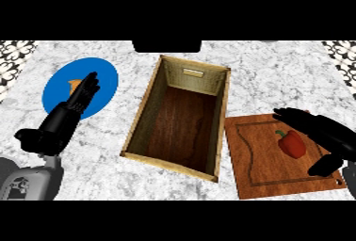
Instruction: Pick the bell pepper from the cutting board and place it in the basket
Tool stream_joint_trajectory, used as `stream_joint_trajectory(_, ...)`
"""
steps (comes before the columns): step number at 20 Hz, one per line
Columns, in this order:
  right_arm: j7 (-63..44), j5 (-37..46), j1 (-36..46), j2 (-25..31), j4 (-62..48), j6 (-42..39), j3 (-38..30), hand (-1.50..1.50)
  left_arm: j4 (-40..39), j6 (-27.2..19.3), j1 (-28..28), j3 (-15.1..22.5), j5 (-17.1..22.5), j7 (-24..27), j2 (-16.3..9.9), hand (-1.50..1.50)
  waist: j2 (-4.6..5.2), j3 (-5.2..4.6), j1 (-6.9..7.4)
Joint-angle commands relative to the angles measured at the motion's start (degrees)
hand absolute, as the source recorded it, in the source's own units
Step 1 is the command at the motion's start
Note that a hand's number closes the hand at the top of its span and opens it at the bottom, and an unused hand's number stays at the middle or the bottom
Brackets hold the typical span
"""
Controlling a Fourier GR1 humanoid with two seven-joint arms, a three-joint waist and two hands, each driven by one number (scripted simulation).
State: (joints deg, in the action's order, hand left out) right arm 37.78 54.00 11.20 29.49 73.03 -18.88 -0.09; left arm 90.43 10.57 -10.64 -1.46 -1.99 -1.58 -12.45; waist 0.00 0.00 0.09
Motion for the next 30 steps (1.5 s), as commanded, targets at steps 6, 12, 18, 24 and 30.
stream_joint_trajectory(6, -0.6, 5.2, -0.7, -1.9, -3.0, 2.5, 0.1, -1.5, -1.8, 0.7, -0.7, -0.4, -1.9, 1.6, 1.8, 0.0, -0.01, -0.01, -0.19)
stream_joint_trajectory(12, 1.7, 7.7, 6.2, -2.5, -13.9, 3.7, -0.7, -1.5, -5.2, 1.3, -2.5, -2.3, -2.3, 3.1, 1.5, 0.0, 0.07, 0.0, 0.0)
stream_joint_trajectory(18, 1.5, 10.2, 3.6, -3.4, -10.2, 0.9, 2.5, 1.5, 1.3, 2.9, 1.7, -1.6, -1.6, 0.2, 1.6, 0.0, -0.03, -0.01, -0.03)
stream_joint_trajectory(24, 4.3, 13.8, 7.3, -4.2, -19.3, 7.6, 2.4, 1.5, 5.1, 4.3, 3.4, -2.9, -0.8, -0.6, 0.3, 0.0, 0.0, 0.01, 0.29)
stream_joint_trajectory(30, -6.2, 18.4, 0.5, -11.9, -3.7, 7.7, 8.7, 1.5, 0.8, 3.4, 2.4, -3.8, -1.1, 0.6, 0.9, 0.0, -0.45, -0.15, -0.97)
